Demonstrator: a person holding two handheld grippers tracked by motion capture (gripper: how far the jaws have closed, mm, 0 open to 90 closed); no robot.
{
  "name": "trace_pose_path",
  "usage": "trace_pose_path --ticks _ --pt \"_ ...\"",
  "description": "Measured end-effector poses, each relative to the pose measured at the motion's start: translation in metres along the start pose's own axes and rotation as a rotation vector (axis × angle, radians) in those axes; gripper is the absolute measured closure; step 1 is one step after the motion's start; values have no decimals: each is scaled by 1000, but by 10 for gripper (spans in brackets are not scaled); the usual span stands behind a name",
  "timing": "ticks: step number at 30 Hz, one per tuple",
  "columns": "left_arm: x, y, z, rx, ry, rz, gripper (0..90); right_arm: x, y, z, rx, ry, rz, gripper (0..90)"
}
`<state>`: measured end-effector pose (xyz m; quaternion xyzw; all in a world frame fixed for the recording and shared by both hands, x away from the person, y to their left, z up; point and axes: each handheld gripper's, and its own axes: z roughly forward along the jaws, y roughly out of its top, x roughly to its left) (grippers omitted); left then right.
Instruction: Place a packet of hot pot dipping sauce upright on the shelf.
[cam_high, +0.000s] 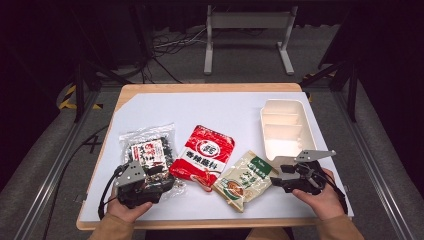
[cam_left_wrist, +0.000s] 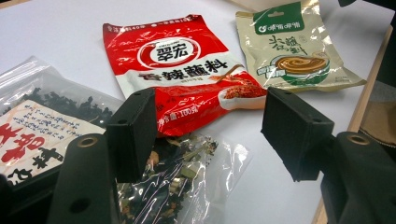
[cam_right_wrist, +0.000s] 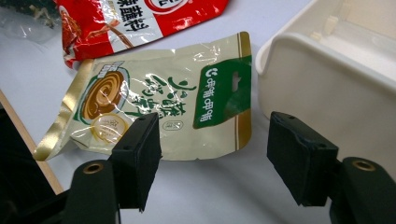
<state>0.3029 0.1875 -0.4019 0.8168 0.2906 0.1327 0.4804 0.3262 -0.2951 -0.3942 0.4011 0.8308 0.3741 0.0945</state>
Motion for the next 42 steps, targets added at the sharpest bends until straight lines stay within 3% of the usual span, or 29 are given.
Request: trace_pose_path --ticks 13,31,34,36,42 --pt "0 -1 1 8 6 3 361 -5 -1 21 58 15 21 342" --pt "-1 -2 2 16 4 3 359 -2 1 49 131 80 34 330" --pt "-1 -2 2 15 5 5 359 0 2 51 131 94 32 340" --pt "0 -2 2 17 5 7 359 0 4 51 114 127 40 350" --pt "-1 -2 2 17 6 11 359 2 6 49 83 132 31 442"
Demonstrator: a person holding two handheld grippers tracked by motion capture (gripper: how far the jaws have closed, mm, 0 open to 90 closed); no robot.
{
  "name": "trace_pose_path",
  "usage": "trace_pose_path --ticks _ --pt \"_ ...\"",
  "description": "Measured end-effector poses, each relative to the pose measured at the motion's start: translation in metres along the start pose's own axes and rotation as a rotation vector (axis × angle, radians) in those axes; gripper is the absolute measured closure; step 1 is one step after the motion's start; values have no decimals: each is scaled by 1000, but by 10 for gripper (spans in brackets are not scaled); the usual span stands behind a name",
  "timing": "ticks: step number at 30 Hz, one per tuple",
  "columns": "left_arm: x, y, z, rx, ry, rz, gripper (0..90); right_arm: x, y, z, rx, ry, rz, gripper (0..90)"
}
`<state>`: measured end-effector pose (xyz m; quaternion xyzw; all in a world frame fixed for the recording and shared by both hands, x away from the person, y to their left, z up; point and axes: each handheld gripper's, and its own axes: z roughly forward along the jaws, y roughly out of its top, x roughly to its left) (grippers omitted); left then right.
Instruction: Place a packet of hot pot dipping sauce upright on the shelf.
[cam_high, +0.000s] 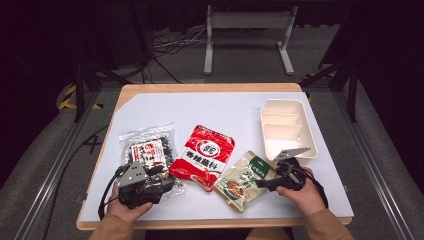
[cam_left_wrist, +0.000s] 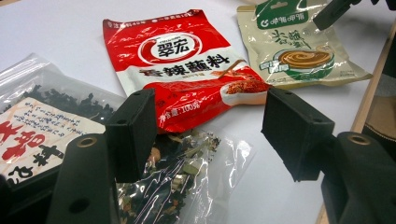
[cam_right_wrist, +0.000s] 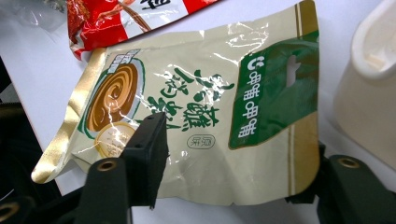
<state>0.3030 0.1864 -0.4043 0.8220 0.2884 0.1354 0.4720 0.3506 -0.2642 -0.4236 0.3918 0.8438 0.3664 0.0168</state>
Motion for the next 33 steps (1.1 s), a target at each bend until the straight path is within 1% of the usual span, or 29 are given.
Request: trace_pose_path --ticks 2,6,7,9,11,13,17,18,21,23,27,29,30,31,33 --pt "0 0 0 -2 -1 0 359 0 0 0 -9 5 4 481" --pt "0 0 0 2 -1 4 359 -2 2 2 -24 46 21 556" --pt "-1 0 1 2 -1 5 359 -2 2 3 -18 47 24 581" --pt "-1 0 1 3 -1 7 359 -1 3 9 2 40 13 622" --pt "-1 0 1 2 -1 7 359 -1 4 12 18 23 -4 699" --pt "-1 0 1 3 0 7 359 -2 4 14 27 6 -5 772" --pt "-1 0 1 3 0 11 363 -4 4 14 22 15 1 877" --pt "-1 0 1 3 2 12 365 -4 4 15 23 19 3 886" --pt "-1 -1 1 6 7 17 367 -2 6 15 28 10 -4 893" --pt "-1 -1 2 6 10 17 368 -1 6 14 26 2 1 894" --pt "-1 -1 1 5 13 14 369 3 9 9 13 1 10 895" --pt "0 -1 1 7 14 15 369 4 10 7 9 0 7 895" --pt "0 -1 2 6 14 12 369 6 13 3 -4 -5 0 895" --pt "-1 -1 2 8 12 10 369 8 14 2 -8 -10 -15 895" --pt "-1 -1 2 7 12 13 369 11 15 -1 -13 -24 -29 895"
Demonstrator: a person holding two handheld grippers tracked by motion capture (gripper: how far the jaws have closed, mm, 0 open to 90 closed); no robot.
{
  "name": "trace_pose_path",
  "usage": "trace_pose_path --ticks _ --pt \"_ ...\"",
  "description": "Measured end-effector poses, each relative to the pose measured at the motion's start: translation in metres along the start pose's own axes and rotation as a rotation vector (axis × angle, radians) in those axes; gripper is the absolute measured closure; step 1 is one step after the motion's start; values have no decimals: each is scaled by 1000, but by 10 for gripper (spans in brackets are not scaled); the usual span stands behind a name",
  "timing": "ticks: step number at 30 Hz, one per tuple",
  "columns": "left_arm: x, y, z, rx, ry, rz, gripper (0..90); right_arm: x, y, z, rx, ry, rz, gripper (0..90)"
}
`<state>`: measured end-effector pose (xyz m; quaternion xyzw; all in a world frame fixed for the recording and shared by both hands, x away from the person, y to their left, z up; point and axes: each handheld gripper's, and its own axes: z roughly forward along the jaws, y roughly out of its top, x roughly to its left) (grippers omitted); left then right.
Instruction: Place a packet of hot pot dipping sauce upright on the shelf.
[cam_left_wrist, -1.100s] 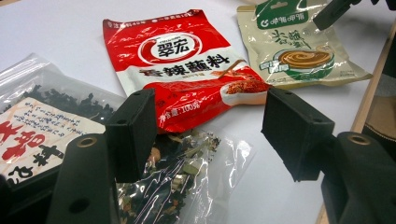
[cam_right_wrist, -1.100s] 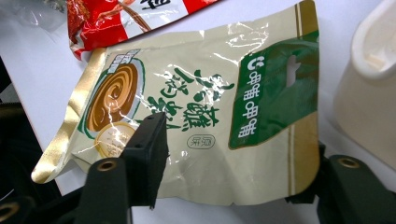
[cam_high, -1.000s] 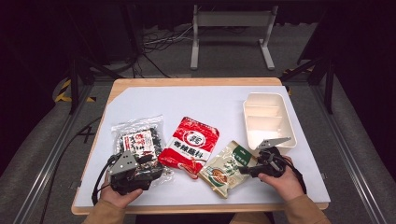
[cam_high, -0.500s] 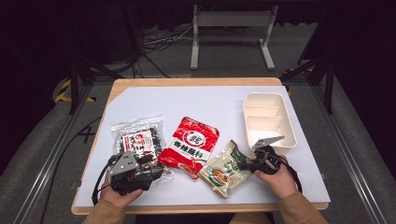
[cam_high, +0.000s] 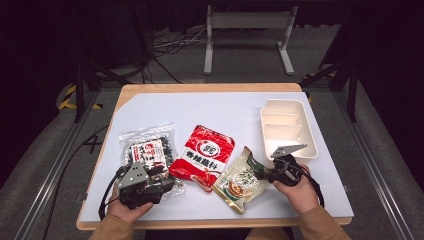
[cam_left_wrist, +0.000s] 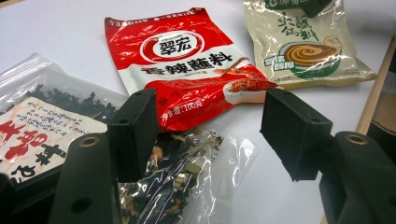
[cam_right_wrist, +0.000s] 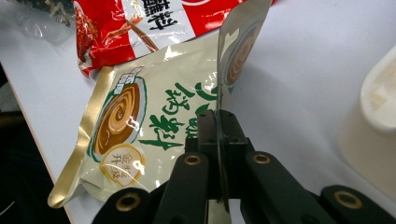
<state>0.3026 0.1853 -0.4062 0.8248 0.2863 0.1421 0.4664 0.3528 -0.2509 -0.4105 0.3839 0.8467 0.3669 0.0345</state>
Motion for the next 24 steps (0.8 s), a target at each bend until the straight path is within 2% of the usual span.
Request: trace_pose_path --ticks 5,9,18,21,22,24 --pt "0 0 0 -2 2 -1 371 6 6 -12 -44 -15 -20 896" --pt "0 0 0 -2 6 4 374 15 13 -25 -74 -31 -62 896" --pt "0 0 0 -4 6 1 374 29 25 -39 -100 -36 -136 896" --pt "0 -1 -1 -5 5 -3 374 35 28 -44 -112 -50 -184 896" --pt "0 0 -1 -2 6 -2 374 38 30 -46 -121 -63 -226 896" --pt "0 0 -1 -1 6 -2 374 43 32 -49 -122 -81 -272 896"
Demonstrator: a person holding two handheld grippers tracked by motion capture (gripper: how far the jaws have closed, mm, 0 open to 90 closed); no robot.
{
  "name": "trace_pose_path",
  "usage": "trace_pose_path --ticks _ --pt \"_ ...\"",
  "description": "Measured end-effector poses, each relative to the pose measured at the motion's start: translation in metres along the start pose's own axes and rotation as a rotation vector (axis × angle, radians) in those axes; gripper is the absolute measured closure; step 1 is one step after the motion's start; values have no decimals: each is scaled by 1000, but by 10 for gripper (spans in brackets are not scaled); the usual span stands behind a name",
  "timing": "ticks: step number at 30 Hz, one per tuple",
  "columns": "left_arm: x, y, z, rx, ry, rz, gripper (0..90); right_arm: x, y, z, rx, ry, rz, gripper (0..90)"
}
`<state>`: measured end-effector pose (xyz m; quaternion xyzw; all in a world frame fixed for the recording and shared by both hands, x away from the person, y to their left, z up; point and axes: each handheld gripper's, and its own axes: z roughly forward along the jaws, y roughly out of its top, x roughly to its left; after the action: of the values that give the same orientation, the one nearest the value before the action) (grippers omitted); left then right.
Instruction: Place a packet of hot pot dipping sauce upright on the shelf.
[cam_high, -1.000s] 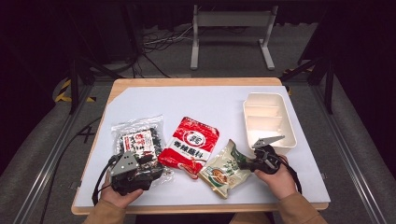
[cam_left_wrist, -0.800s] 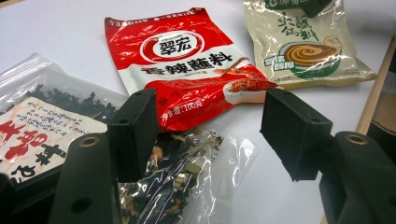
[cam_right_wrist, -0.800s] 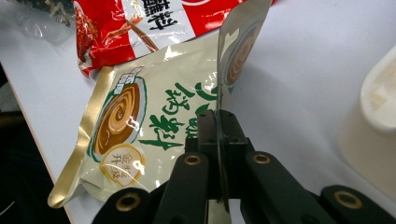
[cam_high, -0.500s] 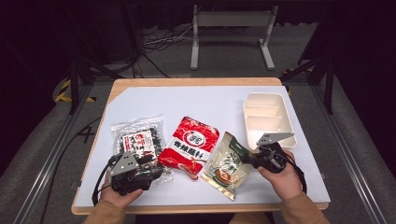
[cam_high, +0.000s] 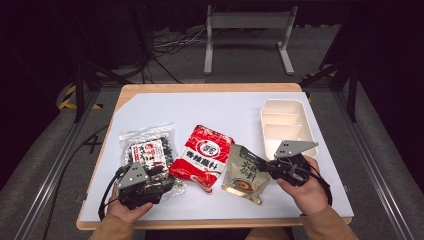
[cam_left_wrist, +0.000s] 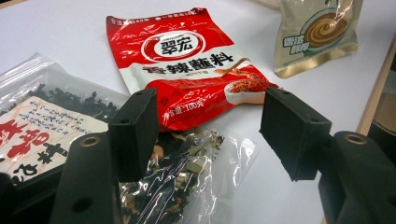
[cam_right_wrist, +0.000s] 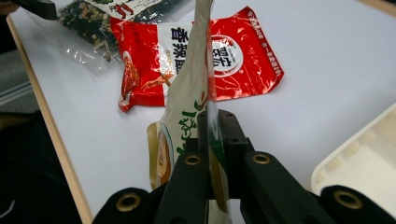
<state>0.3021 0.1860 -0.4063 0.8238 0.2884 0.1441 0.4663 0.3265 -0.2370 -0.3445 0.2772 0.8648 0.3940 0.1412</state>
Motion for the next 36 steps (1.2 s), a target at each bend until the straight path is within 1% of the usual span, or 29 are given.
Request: trace_pose_path --ticks 4,5,6,10,15,20,23,25,27,28,29,32,36 --pt "0 0 0 1 0 -2 374 3 5 -4 -7 -5 -45 896" --pt "0 0 0 1 0 -2 374 3 5 -4 -7 -5 -45 896" --pt "0 0 0 0 0 -4 374 3 8 -6 -7 -10 -61 896" --pt "1 0 0 -1 1 -2 374 3 11 -9 -9 -10 -71 896" --pt "1 0 0 -2 1 0 373 0 17 -15 -7 -22 -88 896" --pt "2 -1 -1 -2 5 -5 372 -5 26 -22 -11 -17 -112 896" --pt "3 -1 -1 -9 0 -19 371 -8 32 -28 -18 -15 -132 896" --pt "3 -1 -2 -10 1 -16 371 -8 34 -29 -22 -15 -135 896" --pt "4 -2 -2 -12 6 -23 370 -10 37 -33 -23 -17 -142 896" --pt "4 -2 -2 -14 9 -18 369 -11 39 -34 -25 -18 -145 896" --pt "4 -2 -2 -16 7 -25 369 -12 41 -36 -26 -20 -149 896" --pt "5 -2 -3 -18 10 -20 368 -16 47 -42 -30 -26 -151 896" --pt "6 -2 -3 -22 12 -25 367 -20 54 -49 -35 -29 -162 896"
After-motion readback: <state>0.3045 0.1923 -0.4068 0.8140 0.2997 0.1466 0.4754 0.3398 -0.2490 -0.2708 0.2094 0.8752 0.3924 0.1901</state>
